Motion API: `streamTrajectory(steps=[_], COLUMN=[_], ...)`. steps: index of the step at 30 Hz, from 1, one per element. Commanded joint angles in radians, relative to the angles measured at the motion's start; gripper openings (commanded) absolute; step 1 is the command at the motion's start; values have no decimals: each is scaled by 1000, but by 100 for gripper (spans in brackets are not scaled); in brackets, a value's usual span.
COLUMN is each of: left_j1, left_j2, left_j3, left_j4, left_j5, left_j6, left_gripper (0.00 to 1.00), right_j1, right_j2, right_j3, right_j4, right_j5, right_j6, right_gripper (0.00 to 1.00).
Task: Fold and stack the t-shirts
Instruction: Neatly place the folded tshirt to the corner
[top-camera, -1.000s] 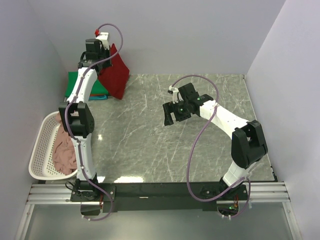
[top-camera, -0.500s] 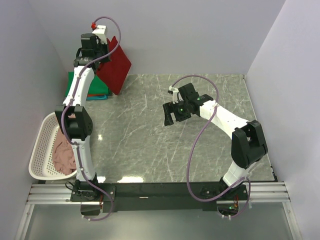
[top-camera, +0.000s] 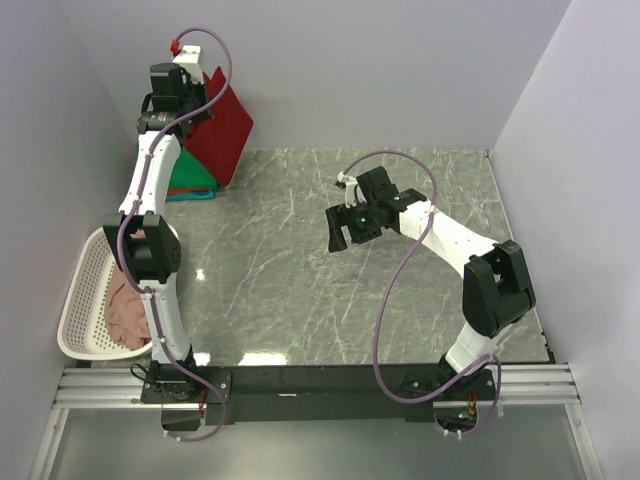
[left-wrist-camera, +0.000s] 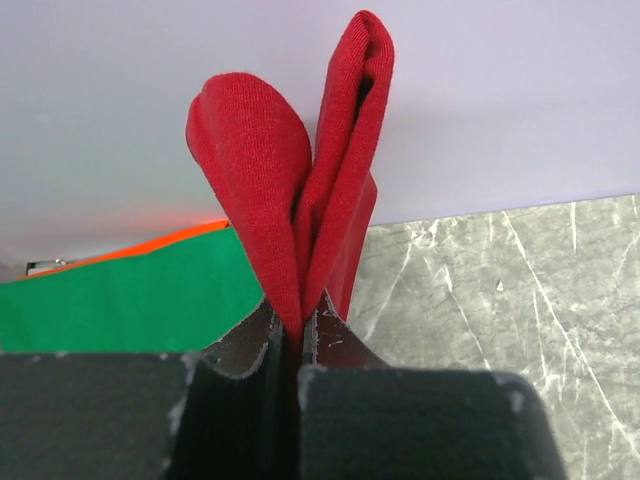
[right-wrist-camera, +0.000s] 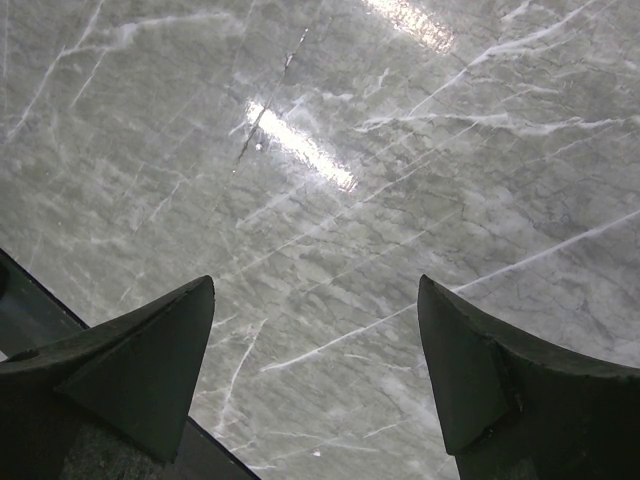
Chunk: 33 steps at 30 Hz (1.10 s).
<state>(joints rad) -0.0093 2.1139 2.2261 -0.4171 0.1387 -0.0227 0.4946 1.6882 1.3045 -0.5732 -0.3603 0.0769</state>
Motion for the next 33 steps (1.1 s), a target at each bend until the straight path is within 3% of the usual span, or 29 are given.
streamTrajectory(steps=[1, 12, 22, 33], left_j1=[31, 112, 177, 262], left_j2=[-65, -3, 61, 141], left_j3=[15, 12, 37, 76], left_j4=[46, 28, 41, 80], left_j5=[22, 19, 42, 148], left_j6=[-11, 12, 125, 200], left_gripper=[0, 0, 0, 0], right_j1=[-5, -1, 1, 1], right_j2=[2, 31, 47, 41], right_j3=[25, 55, 61, 44], right_j4=[-7, -25, -31, -30], right_j5=[-8, -11, -12, -8], right_j6=[-5, -8, -11, -14], right_gripper=[88, 88, 87, 87])
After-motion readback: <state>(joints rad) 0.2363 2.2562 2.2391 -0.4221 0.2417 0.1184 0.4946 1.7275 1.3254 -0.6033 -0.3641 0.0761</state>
